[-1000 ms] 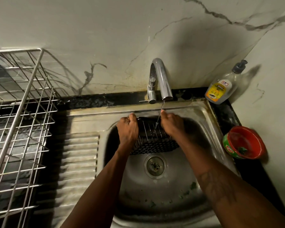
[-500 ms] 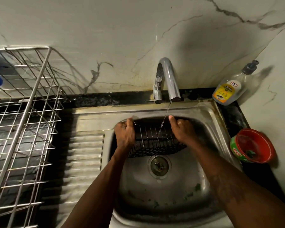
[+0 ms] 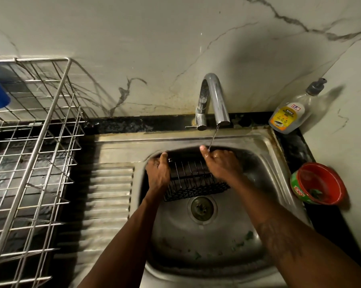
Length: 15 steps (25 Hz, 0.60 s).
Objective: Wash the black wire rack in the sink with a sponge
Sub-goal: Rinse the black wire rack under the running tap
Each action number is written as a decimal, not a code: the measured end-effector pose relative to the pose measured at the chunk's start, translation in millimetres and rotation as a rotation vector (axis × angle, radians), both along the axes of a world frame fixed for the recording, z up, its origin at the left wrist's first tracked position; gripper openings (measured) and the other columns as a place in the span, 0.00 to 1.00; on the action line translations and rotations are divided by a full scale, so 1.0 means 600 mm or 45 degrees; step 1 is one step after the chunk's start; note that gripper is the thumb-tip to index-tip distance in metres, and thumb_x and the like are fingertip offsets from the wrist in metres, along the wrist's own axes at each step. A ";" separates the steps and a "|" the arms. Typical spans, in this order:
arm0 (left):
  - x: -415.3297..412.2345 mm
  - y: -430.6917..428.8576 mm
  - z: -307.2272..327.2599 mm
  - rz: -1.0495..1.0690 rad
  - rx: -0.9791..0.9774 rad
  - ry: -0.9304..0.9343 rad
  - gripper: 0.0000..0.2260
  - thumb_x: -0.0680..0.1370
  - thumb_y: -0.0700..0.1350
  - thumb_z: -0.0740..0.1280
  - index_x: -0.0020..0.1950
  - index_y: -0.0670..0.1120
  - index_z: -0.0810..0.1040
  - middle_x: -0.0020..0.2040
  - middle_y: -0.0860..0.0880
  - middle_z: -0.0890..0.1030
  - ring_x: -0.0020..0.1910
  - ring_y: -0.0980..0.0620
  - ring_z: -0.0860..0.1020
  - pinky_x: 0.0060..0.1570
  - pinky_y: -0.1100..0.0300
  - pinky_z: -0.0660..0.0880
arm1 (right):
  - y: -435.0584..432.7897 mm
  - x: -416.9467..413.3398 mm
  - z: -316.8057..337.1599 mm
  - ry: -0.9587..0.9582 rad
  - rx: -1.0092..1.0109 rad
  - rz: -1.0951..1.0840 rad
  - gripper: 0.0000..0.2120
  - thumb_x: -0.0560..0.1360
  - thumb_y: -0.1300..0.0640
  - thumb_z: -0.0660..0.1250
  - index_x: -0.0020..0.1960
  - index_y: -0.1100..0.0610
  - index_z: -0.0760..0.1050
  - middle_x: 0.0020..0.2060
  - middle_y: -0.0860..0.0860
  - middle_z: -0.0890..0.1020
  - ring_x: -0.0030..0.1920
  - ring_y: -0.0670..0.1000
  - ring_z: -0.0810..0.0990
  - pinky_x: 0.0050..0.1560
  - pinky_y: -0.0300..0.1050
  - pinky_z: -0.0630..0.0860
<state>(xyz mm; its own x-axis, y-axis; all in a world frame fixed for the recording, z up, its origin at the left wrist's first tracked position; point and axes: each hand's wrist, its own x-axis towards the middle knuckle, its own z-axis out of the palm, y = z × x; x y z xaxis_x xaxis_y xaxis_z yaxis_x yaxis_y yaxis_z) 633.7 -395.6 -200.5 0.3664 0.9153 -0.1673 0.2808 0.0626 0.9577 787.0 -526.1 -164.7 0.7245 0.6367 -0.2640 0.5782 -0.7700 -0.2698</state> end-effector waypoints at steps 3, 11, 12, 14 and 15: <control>-0.012 0.005 -0.005 0.013 -0.096 0.024 0.21 0.79 0.57 0.65 0.31 0.45 0.73 0.27 0.50 0.73 0.30 0.51 0.72 0.39 0.51 0.73 | -0.017 0.017 0.003 -0.090 -0.055 -0.067 0.36 0.81 0.32 0.41 0.38 0.55 0.76 0.40 0.58 0.82 0.42 0.56 0.79 0.49 0.51 0.76; -0.020 -0.049 0.042 -0.419 0.410 0.739 0.29 0.84 0.61 0.54 0.36 0.42 0.79 0.35 0.43 0.83 0.37 0.43 0.82 0.43 0.51 0.78 | 0.001 -0.033 0.055 -0.483 -0.128 0.205 0.27 0.84 0.46 0.49 0.31 0.52 0.71 0.25 0.49 0.72 0.29 0.49 0.73 0.45 0.48 0.70; -0.007 -0.060 0.048 -0.391 0.537 0.813 0.29 0.85 0.59 0.51 0.37 0.43 0.80 0.37 0.42 0.83 0.38 0.42 0.81 0.46 0.51 0.76 | 0.004 -0.039 0.059 -0.528 -0.133 0.221 0.27 0.84 0.46 0.49 0.30 0.52 0.69 0.25 0.49 0.73 0.29 0.49 0.73 0.45 0.47 0.71; 0.025 -0.085 0.067 -0.424 0.669 0.800 0.29 0.86 0.56 0.49 0.38 0.44 0.81 0.38 0.44 0.84 0.37 0.44 0.79 0.49 0.51 0.72 | 0.013 -0.053 0.068 -0.593 -0.111 0.225 0.27 0.84 0.47 0.50 0.30 0.53 0.69 0.28 0.49 0.78 0.29 0.50 0.74 0.44 0.48 0.70; 0.043 -0.096 0.072 -0.416 0.663 0.736 0.28 0.86 0.55 0.50 0.36 0.44 0.80 0.36 0.46 0.83 0.37 0.44 0.79 0.50 0.52 0.70 | 0.017 -0.058 0.077 -0.606 -0.092 0.236 0.25 0.84 0.47 0.52 0.33 0.53 0.73 0.31 0.51 0.80 0.31 0.52 0.76 0.44 0.48 0.71</control>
<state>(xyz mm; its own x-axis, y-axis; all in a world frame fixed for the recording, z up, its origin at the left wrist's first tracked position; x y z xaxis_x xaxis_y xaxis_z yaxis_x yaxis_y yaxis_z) 659.3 -453.2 -157.4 0.6126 0.7904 0.0043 0.6631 -0.5168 0.5414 752.1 -516.2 -118.4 0.6520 0.7579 0.0197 0.7524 -0.6501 0.1062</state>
